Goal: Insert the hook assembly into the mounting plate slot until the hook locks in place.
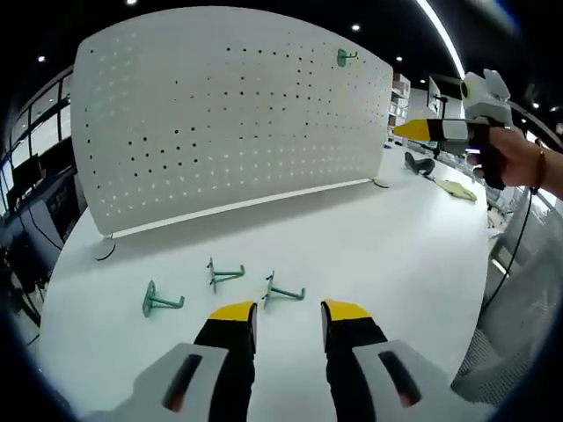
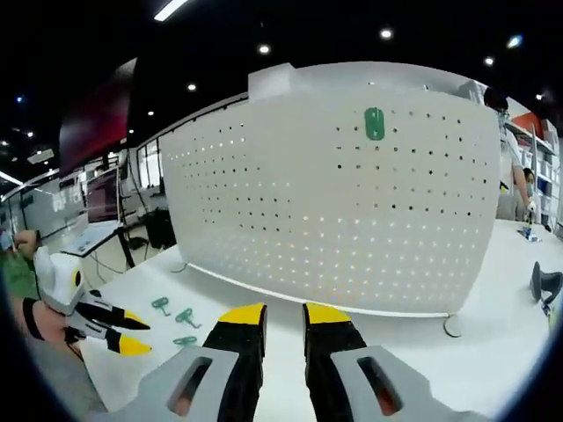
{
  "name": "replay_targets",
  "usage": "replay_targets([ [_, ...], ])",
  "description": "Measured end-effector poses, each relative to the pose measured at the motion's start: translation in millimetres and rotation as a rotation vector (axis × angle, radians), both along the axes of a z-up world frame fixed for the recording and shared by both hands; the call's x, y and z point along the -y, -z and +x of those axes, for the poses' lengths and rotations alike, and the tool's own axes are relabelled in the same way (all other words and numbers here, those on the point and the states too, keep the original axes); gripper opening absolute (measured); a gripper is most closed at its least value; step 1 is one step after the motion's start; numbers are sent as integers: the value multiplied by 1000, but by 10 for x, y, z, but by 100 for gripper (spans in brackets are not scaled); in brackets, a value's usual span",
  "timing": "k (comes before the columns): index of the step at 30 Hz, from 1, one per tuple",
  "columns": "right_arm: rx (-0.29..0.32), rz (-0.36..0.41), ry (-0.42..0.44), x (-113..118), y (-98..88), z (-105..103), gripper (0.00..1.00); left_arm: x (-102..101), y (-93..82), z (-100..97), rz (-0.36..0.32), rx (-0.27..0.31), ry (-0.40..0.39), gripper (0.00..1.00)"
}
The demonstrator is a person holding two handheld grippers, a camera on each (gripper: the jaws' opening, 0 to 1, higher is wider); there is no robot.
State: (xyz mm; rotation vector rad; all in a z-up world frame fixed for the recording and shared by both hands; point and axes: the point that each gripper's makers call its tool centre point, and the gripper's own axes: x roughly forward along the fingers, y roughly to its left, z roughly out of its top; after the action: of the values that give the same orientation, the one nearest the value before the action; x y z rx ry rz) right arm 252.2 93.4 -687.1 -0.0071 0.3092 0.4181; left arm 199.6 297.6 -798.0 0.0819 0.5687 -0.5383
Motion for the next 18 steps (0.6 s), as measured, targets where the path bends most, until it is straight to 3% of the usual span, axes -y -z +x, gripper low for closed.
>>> replay_targets([
  [5,-3,16,14,49,31,-106,14,-27,150,82,91,4,18,22],
  [18,-44,34,15,57,223,-364,14,83,310,279,153,17,68,18],
])
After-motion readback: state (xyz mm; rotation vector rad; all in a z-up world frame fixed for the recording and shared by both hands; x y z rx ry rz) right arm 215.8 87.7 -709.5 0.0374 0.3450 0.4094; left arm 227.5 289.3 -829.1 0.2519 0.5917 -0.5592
